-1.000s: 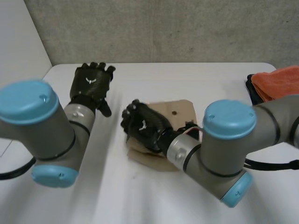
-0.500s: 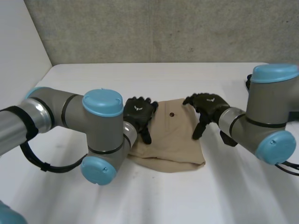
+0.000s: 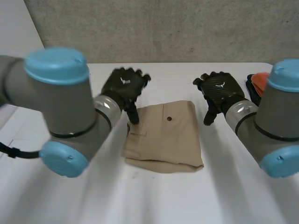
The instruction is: Fold the laundry.
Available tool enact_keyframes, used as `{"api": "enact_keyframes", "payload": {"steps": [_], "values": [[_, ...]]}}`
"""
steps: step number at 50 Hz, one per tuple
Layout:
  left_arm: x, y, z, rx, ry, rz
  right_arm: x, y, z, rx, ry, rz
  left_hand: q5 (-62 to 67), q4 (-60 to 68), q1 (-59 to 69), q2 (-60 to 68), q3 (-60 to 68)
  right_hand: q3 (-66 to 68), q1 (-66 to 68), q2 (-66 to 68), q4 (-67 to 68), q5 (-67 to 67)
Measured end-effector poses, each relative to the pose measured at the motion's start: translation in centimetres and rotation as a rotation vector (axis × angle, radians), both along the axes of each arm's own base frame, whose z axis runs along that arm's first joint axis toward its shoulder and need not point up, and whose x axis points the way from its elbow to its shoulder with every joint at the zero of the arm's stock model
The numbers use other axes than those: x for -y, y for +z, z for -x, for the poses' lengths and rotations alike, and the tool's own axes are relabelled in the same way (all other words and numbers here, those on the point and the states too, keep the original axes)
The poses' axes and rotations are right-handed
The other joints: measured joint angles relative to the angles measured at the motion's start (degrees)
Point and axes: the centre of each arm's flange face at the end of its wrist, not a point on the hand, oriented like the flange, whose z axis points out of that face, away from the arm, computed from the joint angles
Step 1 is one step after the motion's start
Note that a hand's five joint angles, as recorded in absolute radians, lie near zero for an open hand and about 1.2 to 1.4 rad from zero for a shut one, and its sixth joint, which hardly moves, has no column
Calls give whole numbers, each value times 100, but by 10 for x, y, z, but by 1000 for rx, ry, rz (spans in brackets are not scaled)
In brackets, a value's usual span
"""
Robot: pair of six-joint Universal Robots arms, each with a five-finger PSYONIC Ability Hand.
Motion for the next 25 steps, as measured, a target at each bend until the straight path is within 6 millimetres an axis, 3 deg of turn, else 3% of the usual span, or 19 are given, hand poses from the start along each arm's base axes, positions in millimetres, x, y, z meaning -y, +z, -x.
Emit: {"api": "enact_keyframes", "payload": {"steps": [5, 13, 19, 25], "values": [[-13, 32, -13, -57, -99, -35, -37, -5, -5, 16, 44, -25, 0, 0, 0, 0, 0, 0, 0, 0, 0, 0], [-18, 40, -26, -105, -220, -184, -82, -40, -15, 51, 109, -163, 0, 0, 0, 0, 0, 0, 0, 0, 0, 0], [-18, 40, -27, -123, -252, -220, -97, -71, -27, 62, 159, -178, 0, 0, 0, 0, 0, 0, 0, 0, 0, 0], [-20, 40, -26, -123, -257, -217, -96, -100, -38, 31, 189, -130, 0, 0, 0, 0, 0, 0, 0, 0, 0, 0]]}}
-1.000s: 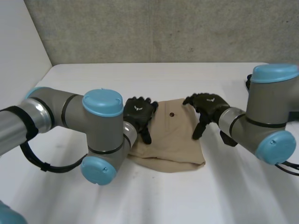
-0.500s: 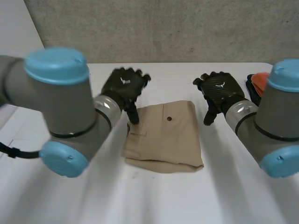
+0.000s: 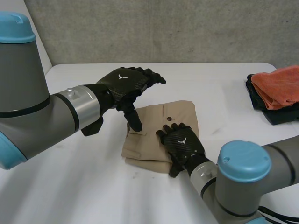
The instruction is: Fold the laundry.
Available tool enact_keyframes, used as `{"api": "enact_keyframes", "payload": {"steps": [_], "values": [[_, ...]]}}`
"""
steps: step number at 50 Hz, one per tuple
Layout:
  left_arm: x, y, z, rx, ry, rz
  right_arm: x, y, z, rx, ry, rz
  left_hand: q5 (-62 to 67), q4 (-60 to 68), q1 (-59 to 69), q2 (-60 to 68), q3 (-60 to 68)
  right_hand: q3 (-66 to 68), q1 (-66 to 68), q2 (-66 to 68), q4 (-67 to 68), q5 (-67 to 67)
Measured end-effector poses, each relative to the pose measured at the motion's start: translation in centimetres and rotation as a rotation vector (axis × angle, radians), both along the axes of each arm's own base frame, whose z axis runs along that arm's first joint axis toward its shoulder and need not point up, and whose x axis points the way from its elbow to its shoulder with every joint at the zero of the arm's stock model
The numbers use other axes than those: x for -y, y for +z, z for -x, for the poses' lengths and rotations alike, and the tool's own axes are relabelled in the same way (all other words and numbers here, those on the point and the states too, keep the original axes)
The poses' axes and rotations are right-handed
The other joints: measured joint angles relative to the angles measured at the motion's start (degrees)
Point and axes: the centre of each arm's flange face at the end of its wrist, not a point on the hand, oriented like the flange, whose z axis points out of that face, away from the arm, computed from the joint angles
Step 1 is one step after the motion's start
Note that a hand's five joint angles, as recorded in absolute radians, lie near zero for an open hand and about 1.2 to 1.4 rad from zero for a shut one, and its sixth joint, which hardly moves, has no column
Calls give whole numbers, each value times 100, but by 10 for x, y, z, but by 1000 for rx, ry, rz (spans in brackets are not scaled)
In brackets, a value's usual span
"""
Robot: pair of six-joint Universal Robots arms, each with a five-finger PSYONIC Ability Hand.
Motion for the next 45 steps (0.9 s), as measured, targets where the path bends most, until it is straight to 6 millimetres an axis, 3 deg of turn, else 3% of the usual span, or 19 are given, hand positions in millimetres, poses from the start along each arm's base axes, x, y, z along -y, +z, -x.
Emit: {"api": "enact_keyframes", "payload": {"steps": [6, 24, 28, 37, 42, 43, 45], "values": [[-6, 6, 0, -8, -9, 15, 11, -16, -7, -42, 0, 93, 0, 0, 0, 0, 0, 0, 0, 0, 0, 0], [-24, 24, 1, -38, -41, 57, 32, -18, -20, -48, -7, 175, 0, 0, 0, 0, 0, 214, 270, 179, 140, 143], [-24, 23, 0, -37, -38, 55, 40, -21, -26, -44, -7, 185, 0, 0, 0, 0, 0, 1795, 1607, 1757, 1641, 1161], [-24, 22, 0, -35, -36, 50, 54, -10, -36, -15, -11, 229, 0, 0, 0, 0, 0, 3469, 2869, 3422, 3323, 2665], [-23, 21, 0, -35, -35, 49, 63, -3, -37, -2, -19, 248, 0, 0, 0, 0, 0, 2906, 2539, 2865, 2792, 2527], [-23, 21, 0, -35, -35, 49, 66, -3, -37, -2, -23, 249, 0, 0, 0, 0, 0, 1954, 1792, 1919, 1849, 1713], [-23, 21, 0, -34, -35, 47, 69, -4, -36, -8, -27, 241, 0, 0, 0, 0, 0, 1483, 1474, 1448, 1372, 1198]]}}
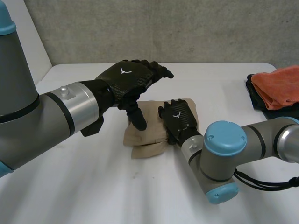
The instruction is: Fold the laundry.
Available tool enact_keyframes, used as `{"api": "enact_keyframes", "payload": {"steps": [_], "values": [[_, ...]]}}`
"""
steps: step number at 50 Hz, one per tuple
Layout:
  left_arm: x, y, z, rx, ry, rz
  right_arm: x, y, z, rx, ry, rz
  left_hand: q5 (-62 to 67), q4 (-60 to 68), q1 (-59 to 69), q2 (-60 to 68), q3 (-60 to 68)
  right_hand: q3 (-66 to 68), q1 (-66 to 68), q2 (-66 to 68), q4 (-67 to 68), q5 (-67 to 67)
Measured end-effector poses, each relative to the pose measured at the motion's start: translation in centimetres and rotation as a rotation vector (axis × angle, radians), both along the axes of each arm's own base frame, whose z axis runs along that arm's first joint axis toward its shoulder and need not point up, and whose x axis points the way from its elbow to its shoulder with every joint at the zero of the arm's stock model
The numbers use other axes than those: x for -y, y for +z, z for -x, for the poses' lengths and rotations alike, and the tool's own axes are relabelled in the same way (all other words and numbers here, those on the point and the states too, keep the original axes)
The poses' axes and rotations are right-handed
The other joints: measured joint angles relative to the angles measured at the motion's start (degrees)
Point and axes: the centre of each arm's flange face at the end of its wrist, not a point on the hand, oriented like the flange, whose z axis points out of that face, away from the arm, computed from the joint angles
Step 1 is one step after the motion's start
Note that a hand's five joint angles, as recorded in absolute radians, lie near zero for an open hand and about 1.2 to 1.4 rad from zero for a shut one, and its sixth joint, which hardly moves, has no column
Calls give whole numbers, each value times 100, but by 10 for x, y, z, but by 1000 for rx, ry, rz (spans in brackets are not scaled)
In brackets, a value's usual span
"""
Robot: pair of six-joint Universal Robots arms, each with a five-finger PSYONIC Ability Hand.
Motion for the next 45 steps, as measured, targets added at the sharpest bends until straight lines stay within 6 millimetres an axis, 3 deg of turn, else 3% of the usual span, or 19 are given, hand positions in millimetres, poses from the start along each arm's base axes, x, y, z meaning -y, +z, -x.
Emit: {"api": "enact_keyframes", "payload": {"steps": [5, 8, 13, 19, 23, 33, 38, 40, 42, 45], "values": [[1, -2, 0, 2, 1, -4, 3, -10, 1, -29, -6, -40, 0, 0, 0, 0, 0, 208, 193, 200, 201, 249], [1, -2, 0, 3, 2, -8, 5, -16, 2, -47, -9, -63, 0, 0, 0, 0, 0, 2277, 1681, 2320, 2258, 1903], [1, -3, 1, 4, 2, -11, 15, -14, 11, -51, -39, -68, 0, 0, 0, 0, 0, 3608, 2472, 3888, 3831, 3127], [1, -3, 0, 3, 3, -9, 45, 16, 42, -40, -96, -10, 0, 0, 0, 0, 0, 3658, 2607, 3888, 3831, 3310], [0, -2, 0, 1, 2, -7, 79, 35, 81, -95, -94, 68, 0, 0, 0, 0, 0, 3756, 2688, 3929, 3919, 3478], [0, -3, 0, 3, 2, -10, 134, 44, 130, -198, 40, 217, 0, 0, 0, 0, 0, 3762, 2689, 3940, 3920, 3484], [1, -4, 0, 5, 3, -12, 172, 80, 143, -157, 73, 353, 0, 0, 0, 0, 0, 3762, 2748, 3941, 3920, 3484], [1, -4, 0, 5, 4, -12, 188, 105, 147, -108, 69, 410, 0, 0, 0, 0, 0, 3762, 2748, 3941, 3920, 3484], [1, -4, 0, 5, 5, -12, 195, 115, 149, -85, 66, 429, 0, 0, 0, 0, 0, 3762, 2748, 3941, 3920, 3484], [2, -4, 0, 6, 8, -13, 226, 164, 167, 43, 47, 519, 0, 0, 0, 0, 0, 3809, 2748, 3942, 3939, 3484]]}}
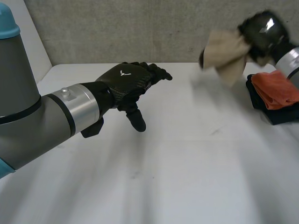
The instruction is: Fold the laundry.
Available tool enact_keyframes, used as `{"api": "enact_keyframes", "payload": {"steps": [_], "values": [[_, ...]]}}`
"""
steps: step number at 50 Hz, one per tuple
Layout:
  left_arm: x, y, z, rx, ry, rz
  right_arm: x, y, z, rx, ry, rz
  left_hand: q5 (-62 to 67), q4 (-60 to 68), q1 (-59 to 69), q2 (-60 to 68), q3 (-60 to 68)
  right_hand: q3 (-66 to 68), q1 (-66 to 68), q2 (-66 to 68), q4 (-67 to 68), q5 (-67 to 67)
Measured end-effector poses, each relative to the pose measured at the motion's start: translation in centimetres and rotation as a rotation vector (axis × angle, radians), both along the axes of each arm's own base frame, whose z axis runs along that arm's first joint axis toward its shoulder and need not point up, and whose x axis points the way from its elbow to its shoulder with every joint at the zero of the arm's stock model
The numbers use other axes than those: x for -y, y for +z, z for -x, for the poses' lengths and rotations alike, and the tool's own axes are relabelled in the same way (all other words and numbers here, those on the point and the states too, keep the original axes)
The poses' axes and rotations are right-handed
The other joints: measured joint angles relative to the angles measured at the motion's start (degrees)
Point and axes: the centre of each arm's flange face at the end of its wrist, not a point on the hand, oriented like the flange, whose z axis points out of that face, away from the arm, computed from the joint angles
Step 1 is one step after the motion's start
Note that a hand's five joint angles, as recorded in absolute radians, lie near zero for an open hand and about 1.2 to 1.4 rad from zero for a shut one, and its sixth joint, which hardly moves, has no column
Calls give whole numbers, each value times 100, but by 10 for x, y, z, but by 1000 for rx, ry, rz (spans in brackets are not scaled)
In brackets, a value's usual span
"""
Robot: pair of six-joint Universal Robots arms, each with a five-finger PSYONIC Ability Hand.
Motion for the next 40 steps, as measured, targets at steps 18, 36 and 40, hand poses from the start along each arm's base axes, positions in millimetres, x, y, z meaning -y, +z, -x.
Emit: {"api": "enact_keyframes", "payload": {"steps": [18, 36, 40], "values": [[3, -8, 2, 13, 4, -19, 70, -26, 140, 90, 31, -75, 0, 0, 0, 0, 0, 59, 0, 0, 121, 98], [8, -20, 5, 7, 13, -70, 51, -118, 221, 109, 10, -355, 0, 0, 0, 0, 0, -1610, -1138, -1830, -1668, -1213], [7, -15, 4, -14, 16, -72, 43, -102, 220, 132, -10, -379, 0, 0, 0, 0, 0, -4964, -3866, -5090, -5048, -4421]]}}
